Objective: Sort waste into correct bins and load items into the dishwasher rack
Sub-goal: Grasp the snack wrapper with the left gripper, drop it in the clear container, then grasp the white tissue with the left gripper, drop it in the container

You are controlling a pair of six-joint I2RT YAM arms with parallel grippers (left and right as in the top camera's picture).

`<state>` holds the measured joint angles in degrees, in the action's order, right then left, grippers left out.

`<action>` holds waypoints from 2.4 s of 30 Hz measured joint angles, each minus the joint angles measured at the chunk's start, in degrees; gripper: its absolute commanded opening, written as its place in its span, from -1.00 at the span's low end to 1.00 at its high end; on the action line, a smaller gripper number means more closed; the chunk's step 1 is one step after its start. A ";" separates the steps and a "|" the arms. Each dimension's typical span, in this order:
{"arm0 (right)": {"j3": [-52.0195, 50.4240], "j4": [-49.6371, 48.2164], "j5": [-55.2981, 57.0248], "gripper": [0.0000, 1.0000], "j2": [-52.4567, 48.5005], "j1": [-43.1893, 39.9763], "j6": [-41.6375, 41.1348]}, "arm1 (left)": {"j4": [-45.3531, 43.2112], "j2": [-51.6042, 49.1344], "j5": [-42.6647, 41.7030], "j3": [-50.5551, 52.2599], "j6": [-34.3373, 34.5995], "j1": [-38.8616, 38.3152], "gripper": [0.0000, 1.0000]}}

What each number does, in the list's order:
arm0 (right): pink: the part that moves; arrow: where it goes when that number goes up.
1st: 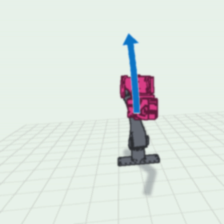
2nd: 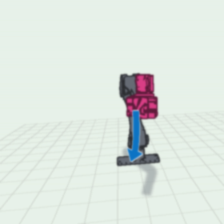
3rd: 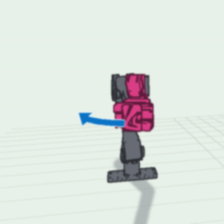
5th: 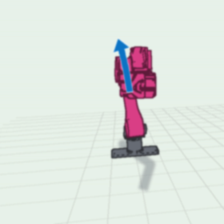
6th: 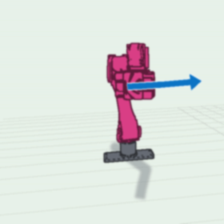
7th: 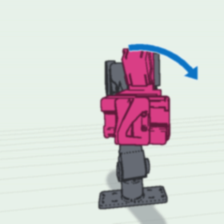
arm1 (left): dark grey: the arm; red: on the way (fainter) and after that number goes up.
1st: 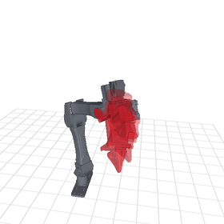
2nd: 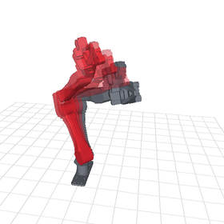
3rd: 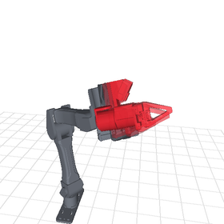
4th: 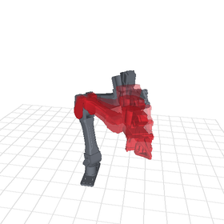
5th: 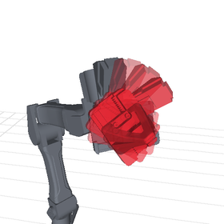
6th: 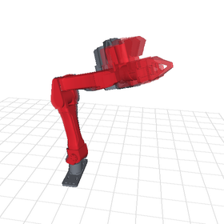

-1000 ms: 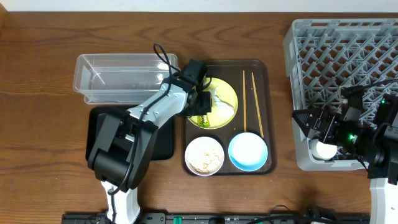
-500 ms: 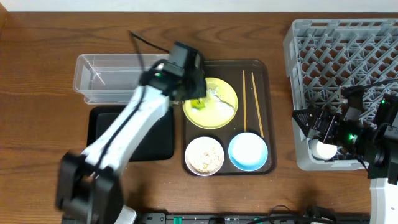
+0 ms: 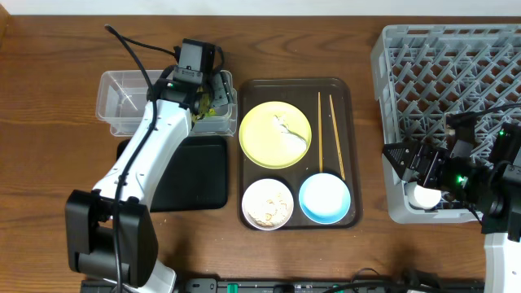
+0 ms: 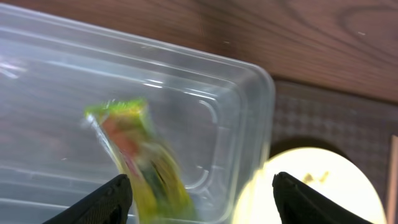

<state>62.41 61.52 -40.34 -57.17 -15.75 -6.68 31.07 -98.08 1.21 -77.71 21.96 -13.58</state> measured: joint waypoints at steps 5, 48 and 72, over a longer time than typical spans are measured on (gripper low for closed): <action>0.00 0.00 0.02 0.80 0.00 0.00 0.00 | 0.79 2.78 -4.90 -0.02 -1.40 -2.97 0.36; 0.00 1.51 1.33 0.81 0.00 0.00 0.00 | 7.69 3.19 -7.08 -6.12 7.80 -5.16 -0.53; 0.00 1.46 5.18 0.81 0.00 0.00 0.00 | 29.46 13.77 -10.78 -5.64 -2.16 -10.86 0.33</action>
<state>62.41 62.98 -35.16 -57.17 -15.75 -6.68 60.53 -84.31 -9.56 -83.35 19.79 -24.45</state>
